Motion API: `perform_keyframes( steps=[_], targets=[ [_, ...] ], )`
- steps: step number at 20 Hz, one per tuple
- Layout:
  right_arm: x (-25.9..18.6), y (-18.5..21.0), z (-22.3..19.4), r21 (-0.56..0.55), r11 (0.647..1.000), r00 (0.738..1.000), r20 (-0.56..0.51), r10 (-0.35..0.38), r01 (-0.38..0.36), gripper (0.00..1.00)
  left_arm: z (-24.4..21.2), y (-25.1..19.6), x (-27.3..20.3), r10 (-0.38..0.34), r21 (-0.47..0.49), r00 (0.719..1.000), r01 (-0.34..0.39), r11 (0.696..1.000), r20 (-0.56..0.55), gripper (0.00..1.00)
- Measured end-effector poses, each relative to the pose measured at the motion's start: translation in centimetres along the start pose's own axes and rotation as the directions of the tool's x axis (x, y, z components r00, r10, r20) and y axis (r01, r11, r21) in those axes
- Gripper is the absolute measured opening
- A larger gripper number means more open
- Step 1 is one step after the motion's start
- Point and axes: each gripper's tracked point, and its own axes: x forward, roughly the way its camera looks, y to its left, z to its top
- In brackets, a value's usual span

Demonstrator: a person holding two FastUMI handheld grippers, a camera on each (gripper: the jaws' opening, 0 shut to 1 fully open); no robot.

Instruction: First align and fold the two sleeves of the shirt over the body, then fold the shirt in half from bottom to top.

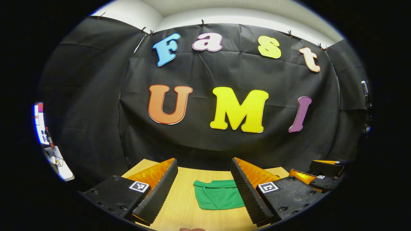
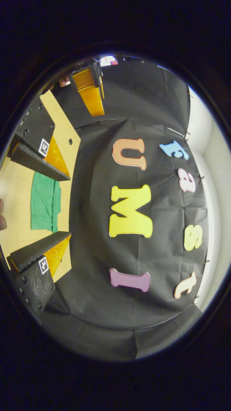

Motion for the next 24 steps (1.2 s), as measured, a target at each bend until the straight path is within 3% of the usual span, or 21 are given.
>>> perform_keyframes(
  steps=[11, 13, 18, 24],
  targets=[
    [0.5, 1.6, 1.2, 0.009, 1.000, 0.999, 0.028, 0.021, -0.021, 0.94, 0.1, 0.9, 0.1, 0.002, 0.021, 1.000, -0.002, 1.000, -0.002, 1.00],
    [1.2, 1.7, 1.2, 0.007, 1.000, 1.000, 0.021, 0.018, -0.018, 0.99, 0.1, 1.0, 0.4, 0.004, 0.018, 1.000, -0.004, 1.000, -0.003, 1.00],
    [2.1, 2.3, 2.1, 0.009, 0.999, 0.998, 0.047, 0.031, -0.032, 0.94, 0.1, 1.7, 0.8, 0.016, 0.023, 1.000, -0.015, 1.000, -0.007, 1.00],
    [3.0, 2.5, 2.3, 0.010, 0.999, 0.998, 0.043, 0.041, -0.041, 0.94, -0.1, 1.9, 1.4, 0.024, 0.017, 1.000, -0.023, 1.000, -0.017, 1.00]
  ],
)
